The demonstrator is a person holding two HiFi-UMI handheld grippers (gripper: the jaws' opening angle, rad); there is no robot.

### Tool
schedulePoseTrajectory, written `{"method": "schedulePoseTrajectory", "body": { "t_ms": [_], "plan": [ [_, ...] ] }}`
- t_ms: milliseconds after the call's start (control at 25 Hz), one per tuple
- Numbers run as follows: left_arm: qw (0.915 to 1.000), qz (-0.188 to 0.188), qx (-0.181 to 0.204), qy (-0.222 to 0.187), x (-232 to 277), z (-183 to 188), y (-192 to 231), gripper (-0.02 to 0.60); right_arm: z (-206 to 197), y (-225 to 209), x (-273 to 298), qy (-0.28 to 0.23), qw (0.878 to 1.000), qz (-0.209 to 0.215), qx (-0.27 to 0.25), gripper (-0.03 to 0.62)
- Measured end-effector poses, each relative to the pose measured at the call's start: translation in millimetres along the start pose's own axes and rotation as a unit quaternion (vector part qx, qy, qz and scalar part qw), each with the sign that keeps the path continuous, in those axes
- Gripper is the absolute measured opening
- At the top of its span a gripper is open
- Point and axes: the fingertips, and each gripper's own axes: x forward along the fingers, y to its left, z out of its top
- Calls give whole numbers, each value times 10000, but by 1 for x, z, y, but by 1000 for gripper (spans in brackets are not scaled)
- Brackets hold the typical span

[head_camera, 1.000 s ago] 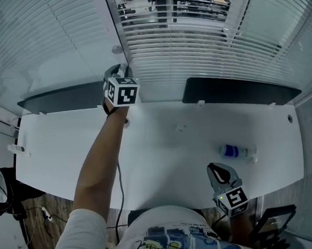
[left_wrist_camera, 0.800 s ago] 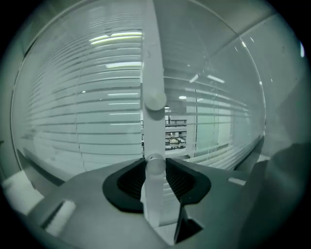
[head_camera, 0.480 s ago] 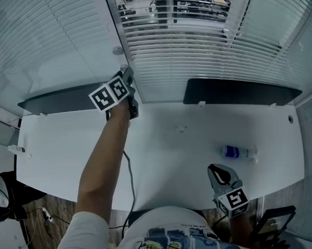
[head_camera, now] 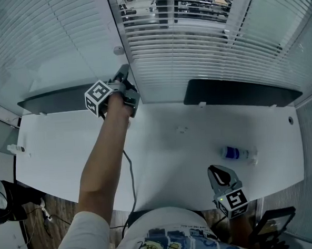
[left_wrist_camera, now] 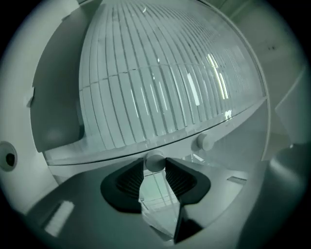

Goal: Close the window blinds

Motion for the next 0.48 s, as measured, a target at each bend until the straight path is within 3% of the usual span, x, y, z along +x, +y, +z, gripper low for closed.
{"method": "schedulePoseTrajectory", "body": {
  "t_ms": [160,240,360,480],
  "plan": [
    [9997,-97,-210,-26,3,2,-1,115,-5,0,1,19,10000,-3,-7,12],
    [9999,-92,-128,16,3,2,-2,115,-6,-1,1,27,10000,-1,10,12],
    [9992,60,361,139,2,0,-2,124,-4,0,0,45,10000,3,20,12],
    [9918,343,1205,257,2,1,-5,124,-4,0,2,1,10000,25,8,12]
  ]
}}
